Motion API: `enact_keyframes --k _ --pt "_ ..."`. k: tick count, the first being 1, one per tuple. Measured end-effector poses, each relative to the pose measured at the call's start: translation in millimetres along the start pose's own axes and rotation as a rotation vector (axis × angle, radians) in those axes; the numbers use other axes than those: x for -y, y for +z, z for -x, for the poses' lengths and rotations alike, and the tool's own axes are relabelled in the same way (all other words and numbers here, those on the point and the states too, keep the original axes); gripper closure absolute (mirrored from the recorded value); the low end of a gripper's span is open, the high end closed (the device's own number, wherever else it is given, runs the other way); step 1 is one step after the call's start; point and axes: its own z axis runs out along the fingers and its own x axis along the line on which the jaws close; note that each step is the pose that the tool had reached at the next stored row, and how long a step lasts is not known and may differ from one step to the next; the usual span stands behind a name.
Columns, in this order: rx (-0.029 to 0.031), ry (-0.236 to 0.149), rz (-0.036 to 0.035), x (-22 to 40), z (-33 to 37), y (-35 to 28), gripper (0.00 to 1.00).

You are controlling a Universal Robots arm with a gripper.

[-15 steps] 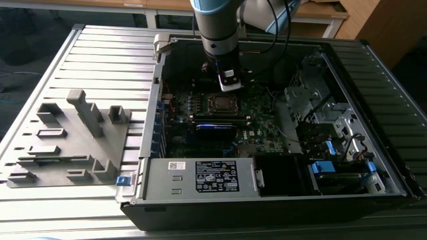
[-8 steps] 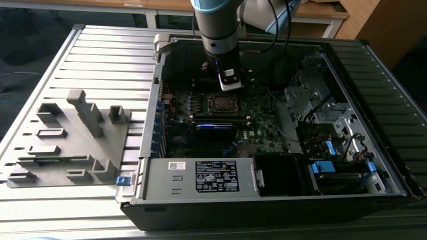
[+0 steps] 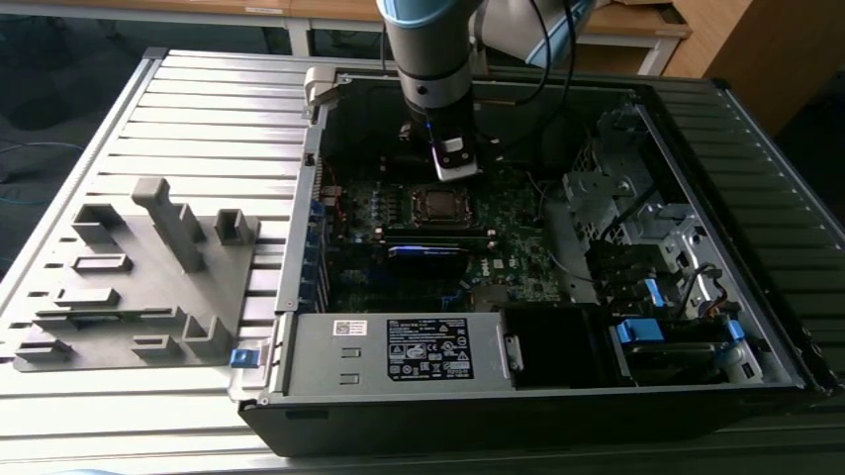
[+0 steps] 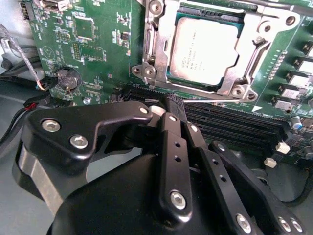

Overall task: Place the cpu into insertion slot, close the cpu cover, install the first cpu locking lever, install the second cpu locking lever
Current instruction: 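Install the first cpu locking lever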

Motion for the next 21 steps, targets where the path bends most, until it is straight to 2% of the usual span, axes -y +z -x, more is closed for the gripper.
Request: enact_keyframes --k 21 --pt "-0.0001 0.0 0.0002 0.2 -0.1 0.6 0.89"
